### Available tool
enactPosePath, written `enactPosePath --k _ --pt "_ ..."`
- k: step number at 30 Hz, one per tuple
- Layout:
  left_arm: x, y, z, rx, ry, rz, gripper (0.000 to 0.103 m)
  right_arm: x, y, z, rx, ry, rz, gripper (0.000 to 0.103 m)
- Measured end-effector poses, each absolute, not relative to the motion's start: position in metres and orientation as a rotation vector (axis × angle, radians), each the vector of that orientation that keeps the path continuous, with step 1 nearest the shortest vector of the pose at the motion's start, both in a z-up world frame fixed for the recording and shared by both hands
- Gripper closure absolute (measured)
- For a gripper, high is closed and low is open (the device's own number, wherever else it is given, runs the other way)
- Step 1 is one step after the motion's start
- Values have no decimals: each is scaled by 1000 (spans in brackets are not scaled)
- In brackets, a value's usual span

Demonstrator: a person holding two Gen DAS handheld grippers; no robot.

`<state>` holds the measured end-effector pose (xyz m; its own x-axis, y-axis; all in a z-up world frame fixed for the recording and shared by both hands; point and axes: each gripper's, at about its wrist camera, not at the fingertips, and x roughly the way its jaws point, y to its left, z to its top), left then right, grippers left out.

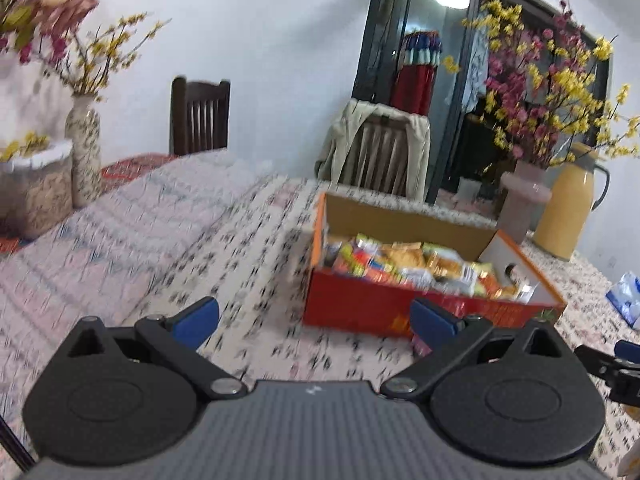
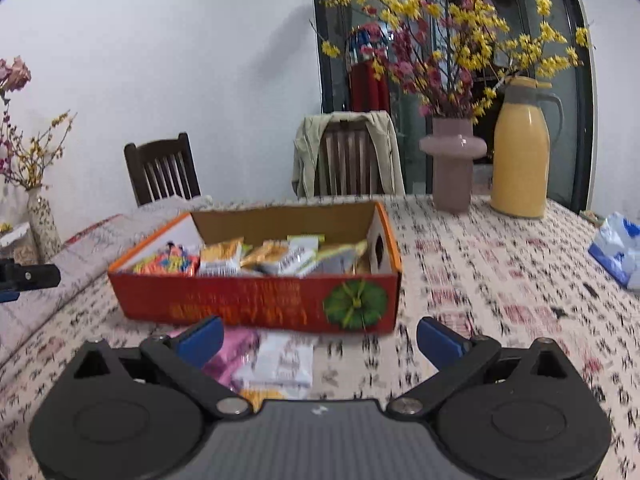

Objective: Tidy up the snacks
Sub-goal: 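Move both open grippers back from the box to the snack pile, then grasp a gold cookie packet with the left gripper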

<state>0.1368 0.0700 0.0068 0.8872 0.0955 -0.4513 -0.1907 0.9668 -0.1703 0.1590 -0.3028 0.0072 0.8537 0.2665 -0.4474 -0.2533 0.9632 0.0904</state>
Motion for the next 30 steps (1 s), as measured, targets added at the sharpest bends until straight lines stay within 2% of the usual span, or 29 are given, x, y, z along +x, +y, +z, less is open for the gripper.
enactPosePath --k 13,23,28,30 --pt "135 53 -44 -137 674 70 0 146 -312 -27 30 587 248 0" --pt "160 44 -57 -140 773 55 0 146 -311 -31 29 609 250 0" --pt "160 41 -57 -133 759 67 10 149 -309 -32 29 616 251 0" --pt "157 42 -56 -135 742 66 27 149 -308 -32 30 620 254 0"
